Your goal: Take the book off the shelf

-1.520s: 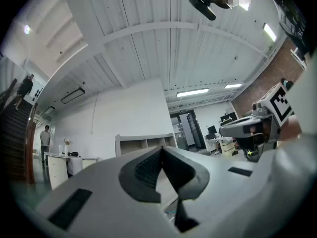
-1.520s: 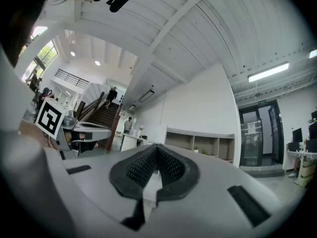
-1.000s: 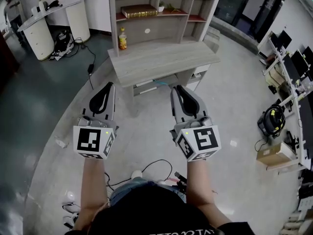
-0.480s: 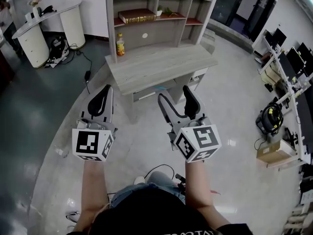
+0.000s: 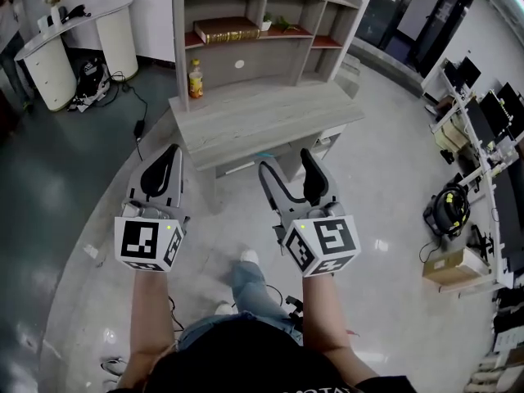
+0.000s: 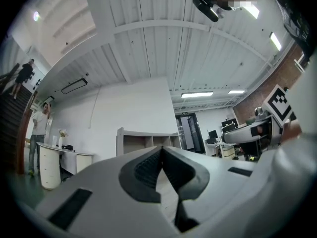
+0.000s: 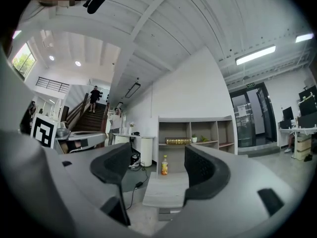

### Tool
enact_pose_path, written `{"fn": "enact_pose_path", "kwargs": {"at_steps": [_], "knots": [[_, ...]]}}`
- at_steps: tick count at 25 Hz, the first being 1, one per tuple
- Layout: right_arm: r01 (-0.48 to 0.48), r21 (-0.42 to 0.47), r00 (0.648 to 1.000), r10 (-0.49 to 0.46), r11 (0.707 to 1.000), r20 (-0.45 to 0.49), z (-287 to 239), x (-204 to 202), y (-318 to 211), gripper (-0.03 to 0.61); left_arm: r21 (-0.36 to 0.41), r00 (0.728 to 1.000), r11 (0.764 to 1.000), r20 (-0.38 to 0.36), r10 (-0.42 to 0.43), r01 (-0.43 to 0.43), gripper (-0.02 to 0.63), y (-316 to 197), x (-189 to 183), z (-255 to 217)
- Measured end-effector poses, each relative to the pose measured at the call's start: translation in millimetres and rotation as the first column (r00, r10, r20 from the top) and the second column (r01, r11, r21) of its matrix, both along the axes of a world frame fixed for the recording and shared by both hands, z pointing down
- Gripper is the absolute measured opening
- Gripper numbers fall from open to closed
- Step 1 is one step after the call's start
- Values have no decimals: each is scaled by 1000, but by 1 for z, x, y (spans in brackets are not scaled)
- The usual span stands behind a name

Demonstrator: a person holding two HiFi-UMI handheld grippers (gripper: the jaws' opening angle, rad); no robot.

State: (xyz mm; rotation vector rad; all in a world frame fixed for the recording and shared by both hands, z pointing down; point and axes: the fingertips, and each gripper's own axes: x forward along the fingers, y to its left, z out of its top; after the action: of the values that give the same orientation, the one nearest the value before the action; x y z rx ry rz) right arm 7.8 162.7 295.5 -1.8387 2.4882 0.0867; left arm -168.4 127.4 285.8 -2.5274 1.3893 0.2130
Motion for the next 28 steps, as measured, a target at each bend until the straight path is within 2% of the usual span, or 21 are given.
{"fn": "enact_pose_path", "kwargs": {"at_steps": [13,21,28], "knots": [[47,-4,999,-47,999,-2,-4,56,-156,351,-6,998,998,18,-57,57,11,-145,54,-4],[115,-13,993,-115,993,-12,-12,82,-260,350,-2,992,992,18,-124,124,12,-236,77,-16],[174,-23,985,-174,985,-13,-7,96,-320,350,-13,985,986,24,-168,169,12,-288,94,-9]]}}
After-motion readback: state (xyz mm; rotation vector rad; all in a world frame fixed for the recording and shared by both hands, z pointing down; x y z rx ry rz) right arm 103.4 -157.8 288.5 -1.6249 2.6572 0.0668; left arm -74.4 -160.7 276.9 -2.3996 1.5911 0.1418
